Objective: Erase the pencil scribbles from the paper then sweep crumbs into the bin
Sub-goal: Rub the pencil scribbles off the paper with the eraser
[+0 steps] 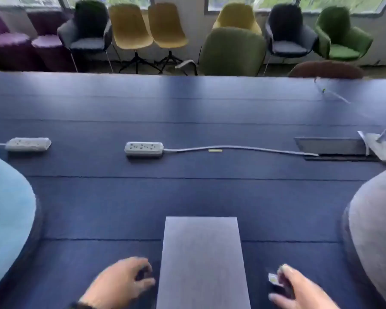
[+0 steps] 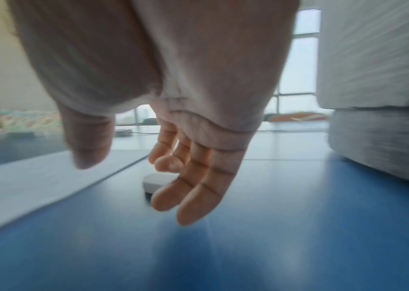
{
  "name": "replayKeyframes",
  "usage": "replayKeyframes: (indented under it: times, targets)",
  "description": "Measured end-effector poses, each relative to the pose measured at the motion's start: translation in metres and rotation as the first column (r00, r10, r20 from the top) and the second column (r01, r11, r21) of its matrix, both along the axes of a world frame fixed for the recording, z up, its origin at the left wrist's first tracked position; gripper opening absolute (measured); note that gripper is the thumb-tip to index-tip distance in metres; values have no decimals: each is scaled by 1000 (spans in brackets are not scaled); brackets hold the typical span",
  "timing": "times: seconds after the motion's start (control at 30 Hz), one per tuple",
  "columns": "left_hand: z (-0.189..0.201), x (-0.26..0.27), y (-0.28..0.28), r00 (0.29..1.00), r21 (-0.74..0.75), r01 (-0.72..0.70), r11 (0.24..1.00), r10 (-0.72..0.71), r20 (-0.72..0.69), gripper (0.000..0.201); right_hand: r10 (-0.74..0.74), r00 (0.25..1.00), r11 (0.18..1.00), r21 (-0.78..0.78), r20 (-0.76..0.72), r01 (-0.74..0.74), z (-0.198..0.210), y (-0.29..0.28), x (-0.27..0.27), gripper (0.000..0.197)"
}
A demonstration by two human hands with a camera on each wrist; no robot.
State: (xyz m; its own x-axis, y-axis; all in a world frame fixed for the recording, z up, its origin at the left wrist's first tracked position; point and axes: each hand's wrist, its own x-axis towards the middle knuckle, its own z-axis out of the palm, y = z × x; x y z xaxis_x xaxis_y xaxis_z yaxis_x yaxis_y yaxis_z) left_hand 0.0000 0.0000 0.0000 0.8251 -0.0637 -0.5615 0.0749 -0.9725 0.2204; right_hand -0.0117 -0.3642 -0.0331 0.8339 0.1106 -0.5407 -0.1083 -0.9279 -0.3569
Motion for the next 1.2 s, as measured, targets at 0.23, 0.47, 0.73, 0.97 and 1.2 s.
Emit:
replayKeyframes:
  times: [0.23, 0.47, 0.73, 0.97, 1.2]
  targets:
    - [-29, 67, -14, 975, 79, 217, 973, -220, 25, 70, 121, 993, 993, 12, -17, -121, -39, -41, 26, 40]
    - [-69, 80, -20, 889, 316, 423, 849, -456, 34, 94, 63, 994, 982, 174, 89, -78, -59, -57, 39, 31]
    - [-86, 60, -27, 893, 345, 385, 856, -440, 93, 94, 73, 991, 985, 145, 114, -89, -57, -58, 25, 27]
    - [-90, 51, -24, 912, 277, 356, 893, -397, 106, 100, 92, 956, 940, 291, 280, -175, -16, -11, 41, 29]
    - [-97, 46, -21, 914, 227, 362, 904, -392, 104, 108, 225, 923, 869, 365, 311, -335, -20, 70, 79, 8]
